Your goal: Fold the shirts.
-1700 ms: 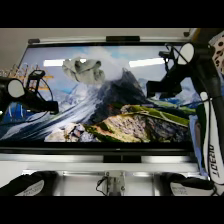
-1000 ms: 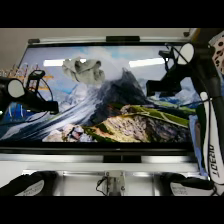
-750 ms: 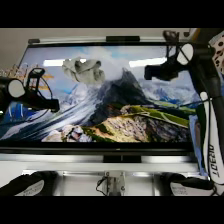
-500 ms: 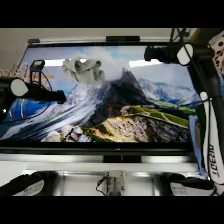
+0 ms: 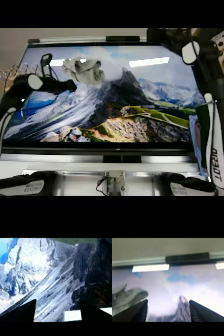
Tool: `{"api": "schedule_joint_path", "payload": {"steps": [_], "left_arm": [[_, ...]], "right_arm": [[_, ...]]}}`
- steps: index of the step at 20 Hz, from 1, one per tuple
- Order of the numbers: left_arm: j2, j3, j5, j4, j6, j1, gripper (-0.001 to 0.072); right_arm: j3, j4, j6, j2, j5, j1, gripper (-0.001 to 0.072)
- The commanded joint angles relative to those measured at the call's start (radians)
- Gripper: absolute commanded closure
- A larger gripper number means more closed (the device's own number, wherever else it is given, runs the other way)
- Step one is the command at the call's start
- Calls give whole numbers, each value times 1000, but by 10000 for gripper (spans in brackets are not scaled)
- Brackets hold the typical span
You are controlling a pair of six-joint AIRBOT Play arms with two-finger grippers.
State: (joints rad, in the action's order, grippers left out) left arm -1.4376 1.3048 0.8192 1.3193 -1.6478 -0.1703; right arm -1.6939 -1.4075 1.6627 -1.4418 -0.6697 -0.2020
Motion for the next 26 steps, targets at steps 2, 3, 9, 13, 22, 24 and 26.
{"api": "schedule_joint_path", "payload": {"steps": [2,3,9,13,22,24,26], "left_arm": [[-290,270,-2,-10,0,45,101],[-363,349,26,-11,-3,59,101],[-647,644,77,-19,-149,115,100],[-702,654,-52,-102,-149,111,104],[-690,726,-111,-172,-119,112,669],[-590,732,-123,-171,-1,98,670],[-432,731,-97,-168,127,71,670]], "right_arm": [[0,-47,-26,-44,-510,0,92],[0,-48,-26,-63,-581,-1,92],[1,29,-25,-139,-651,-2,92],[1,68,-25,-152,-643,-1,92],[1,103,-24,-152,-546,-1,92],[0,138,-25,-151,-520,-1,92],[-1,147,-26,-137,-526,0,95]]}}
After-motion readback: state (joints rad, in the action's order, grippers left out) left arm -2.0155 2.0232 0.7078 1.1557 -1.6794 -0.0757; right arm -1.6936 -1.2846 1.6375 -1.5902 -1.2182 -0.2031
